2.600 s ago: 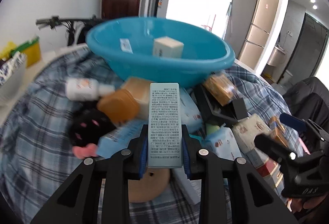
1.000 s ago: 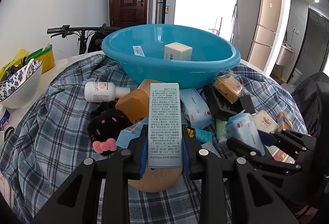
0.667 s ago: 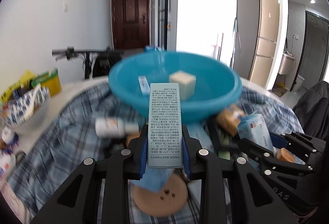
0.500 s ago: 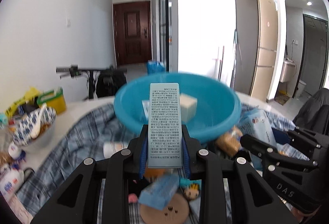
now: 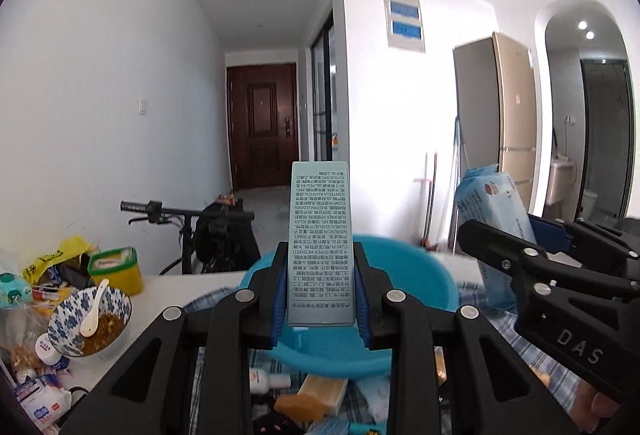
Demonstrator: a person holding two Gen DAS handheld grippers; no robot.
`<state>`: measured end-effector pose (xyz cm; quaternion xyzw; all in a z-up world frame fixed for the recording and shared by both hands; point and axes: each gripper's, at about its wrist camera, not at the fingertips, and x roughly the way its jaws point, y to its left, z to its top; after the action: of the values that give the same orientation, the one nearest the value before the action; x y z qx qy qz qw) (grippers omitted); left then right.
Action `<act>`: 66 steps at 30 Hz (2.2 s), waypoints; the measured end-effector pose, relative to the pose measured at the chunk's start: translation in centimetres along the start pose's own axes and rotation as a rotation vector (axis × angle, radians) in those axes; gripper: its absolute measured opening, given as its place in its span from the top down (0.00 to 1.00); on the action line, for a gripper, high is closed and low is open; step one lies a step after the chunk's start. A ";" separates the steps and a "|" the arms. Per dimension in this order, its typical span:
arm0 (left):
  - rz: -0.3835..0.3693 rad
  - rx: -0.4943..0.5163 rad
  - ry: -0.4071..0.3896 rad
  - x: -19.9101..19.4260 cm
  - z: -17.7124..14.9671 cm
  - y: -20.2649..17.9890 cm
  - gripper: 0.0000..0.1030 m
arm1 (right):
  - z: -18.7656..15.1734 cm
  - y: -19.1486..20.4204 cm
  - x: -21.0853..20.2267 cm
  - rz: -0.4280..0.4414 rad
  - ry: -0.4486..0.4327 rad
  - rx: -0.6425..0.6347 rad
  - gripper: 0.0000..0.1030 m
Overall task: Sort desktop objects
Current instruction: 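Lift both held items and carry them over the turquoise basin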
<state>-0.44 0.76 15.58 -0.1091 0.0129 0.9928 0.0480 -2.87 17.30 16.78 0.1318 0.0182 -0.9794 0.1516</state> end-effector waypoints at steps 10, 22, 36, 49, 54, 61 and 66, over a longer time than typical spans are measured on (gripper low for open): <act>0.017 0.034 -0.185 -3.6 5.2 -0.3 0.71 | 6.1 0.4 -3.7 -0.006 -0.224 0.003 0.64; -0.026 0.008 -0.311 -7.6 7.7 -0.1 0.71 | 7.9 0.4 -5.7 -0.044 -0.313 -0.012 0.64; -0.051 -0.005 -0.296 -3.6 8.4 -0.1 0.71 | 8.5 -1.1 -4.8 -0.094 -0.339 0.010 0.64; -0.060 -0.013 -0.273 2.6 9.2 -0.6 0.71 | 9.3 -0.5 -0.3 -0.102 -0.353 -0.050 0.64; -0.079 -0.014 -0.259 5.2 8.9 -0.4 0.71 | 9.0 -0.8 1.6 -0.124 -0.351 -0.048 0.64; -0.077 -0.024 -0.216 7.4 8.1 0.1 0.71 | 7.9 -1.6 4.1 -0.127 -0.296 -0.020 0.64; -0.051 -0.023 -0.211 7.9 7.9 0.2 0.71 | 7.4 -1.5 5.2 -0.105 -0.269 -0.013 0.64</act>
<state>-9.82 1.57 21.56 -0.0047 -0.0063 0.9973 0.0731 -9.98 16.64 22.53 -0.0029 0.0109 -0.9947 0.1021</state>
